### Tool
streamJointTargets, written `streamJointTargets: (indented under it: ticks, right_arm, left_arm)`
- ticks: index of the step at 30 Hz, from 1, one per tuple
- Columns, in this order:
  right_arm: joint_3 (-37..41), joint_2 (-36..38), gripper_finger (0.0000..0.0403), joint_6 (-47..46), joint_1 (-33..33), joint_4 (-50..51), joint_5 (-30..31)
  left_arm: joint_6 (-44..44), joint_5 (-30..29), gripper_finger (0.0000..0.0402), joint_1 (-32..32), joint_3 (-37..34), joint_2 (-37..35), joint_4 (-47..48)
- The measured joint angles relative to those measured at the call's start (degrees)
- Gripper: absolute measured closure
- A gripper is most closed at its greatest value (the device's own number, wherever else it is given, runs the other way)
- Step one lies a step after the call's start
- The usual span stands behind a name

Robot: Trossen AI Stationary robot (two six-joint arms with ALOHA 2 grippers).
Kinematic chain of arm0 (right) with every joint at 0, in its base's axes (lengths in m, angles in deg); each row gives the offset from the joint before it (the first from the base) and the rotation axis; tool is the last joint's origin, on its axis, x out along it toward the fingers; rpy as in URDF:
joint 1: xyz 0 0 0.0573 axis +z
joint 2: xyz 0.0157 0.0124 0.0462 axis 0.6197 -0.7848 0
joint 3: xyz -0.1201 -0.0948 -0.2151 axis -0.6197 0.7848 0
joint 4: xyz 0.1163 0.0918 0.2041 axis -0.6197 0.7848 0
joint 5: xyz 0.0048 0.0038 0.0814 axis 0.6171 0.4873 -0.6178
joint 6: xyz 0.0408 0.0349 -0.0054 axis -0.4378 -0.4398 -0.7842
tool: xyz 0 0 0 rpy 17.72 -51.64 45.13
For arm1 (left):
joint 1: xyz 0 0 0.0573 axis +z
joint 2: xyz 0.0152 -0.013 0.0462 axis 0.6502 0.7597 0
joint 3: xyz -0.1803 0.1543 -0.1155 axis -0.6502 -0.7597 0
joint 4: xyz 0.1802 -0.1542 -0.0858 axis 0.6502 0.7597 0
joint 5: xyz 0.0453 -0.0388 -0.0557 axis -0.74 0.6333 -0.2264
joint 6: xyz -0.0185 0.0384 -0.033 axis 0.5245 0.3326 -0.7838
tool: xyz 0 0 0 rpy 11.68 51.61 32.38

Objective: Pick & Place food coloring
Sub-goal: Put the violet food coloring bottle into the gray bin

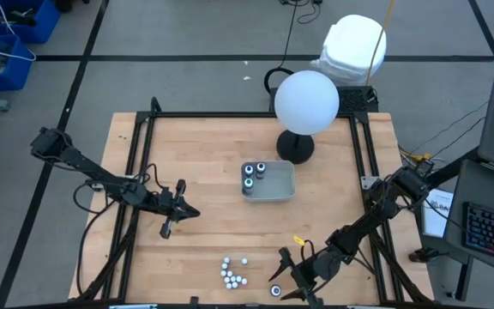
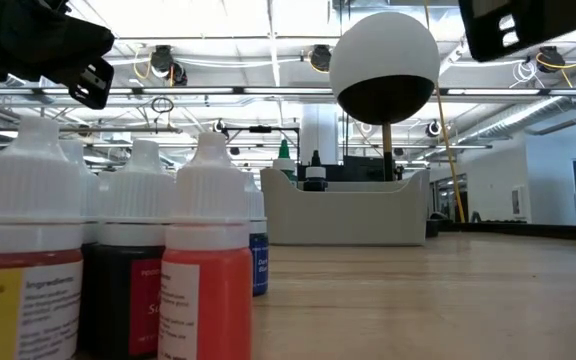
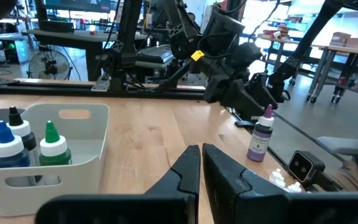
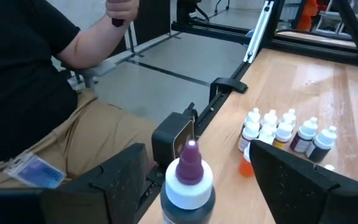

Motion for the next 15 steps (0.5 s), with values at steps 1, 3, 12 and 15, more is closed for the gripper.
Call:
streamJointTargets:
  ticks: [1,3,12,15]
  right_arm:
    - [0.00,-0.46,0.0133,-0.28,0.00,0.00,0.00]
    - [0.00,-1.82,0.0132,-0.52,0.05,-1.24,-0.05]
    - [0.00,-4.50,0.0133,-0.50,0.13,-6.00,0.00]
    - [0.00,-4.50,0.0133,-1.50,0.13,-5.68,0.00]
  left_arm:
    - [0.00,-0.02,0.0376,0.00,0.00,0.00,0.00]
    - [0.02,0.00,0.0376,0.00,0.00,0.00,0.00]
    - [0.11,0.02,0.0376,0.00,0.00,0.00,0.02]
    - [0.11,0.02,0.0376,0.00,0.00,0.00,0.02]
